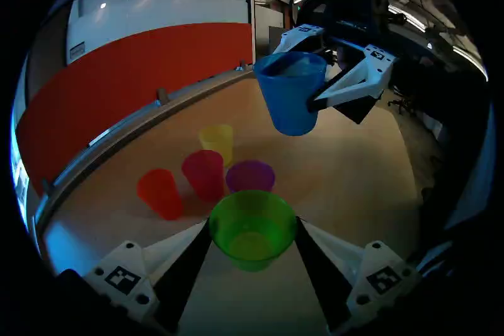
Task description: Pour water
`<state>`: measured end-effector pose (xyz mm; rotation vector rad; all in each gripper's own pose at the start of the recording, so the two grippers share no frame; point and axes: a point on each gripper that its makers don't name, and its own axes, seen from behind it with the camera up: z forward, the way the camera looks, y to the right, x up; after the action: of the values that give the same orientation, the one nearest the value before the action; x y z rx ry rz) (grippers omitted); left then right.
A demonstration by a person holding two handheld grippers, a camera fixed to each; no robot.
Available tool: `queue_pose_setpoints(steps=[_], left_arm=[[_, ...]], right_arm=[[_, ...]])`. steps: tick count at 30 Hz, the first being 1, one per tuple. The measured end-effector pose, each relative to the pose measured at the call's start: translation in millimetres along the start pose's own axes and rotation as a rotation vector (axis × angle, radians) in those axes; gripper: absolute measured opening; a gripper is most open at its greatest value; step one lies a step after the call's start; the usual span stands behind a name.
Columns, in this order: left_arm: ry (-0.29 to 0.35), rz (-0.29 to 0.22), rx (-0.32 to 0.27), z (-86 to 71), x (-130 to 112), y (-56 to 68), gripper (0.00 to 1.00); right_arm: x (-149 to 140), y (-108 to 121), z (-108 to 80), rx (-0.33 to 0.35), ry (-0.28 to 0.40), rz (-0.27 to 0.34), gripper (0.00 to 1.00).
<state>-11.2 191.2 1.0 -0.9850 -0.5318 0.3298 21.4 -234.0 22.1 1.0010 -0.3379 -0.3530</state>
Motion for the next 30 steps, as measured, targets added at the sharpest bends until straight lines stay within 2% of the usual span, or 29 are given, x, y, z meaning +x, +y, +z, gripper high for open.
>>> queue_pose_setpoints(steps=[11, 18, 30], left_arm=[[-0.071, 0.017, -0.024, 10.6, -13, -2.0, 0.89], [-0.086, 0.021, -0.041, 18.8, -19, -0.1, 0.89], [-0.117, 0.018, -0.052, 25.4, -27, -5.4, 0.89]], right_arm=[[-29, -5, 6.7, 0.038, -0.049, 0.004, 0.9], [-51, -10, 9.2, 0.064, -0.092, 0.018, 0.9], [-89, -17, 12.6, 0.105, -0.18, 0.017, 0.9]])
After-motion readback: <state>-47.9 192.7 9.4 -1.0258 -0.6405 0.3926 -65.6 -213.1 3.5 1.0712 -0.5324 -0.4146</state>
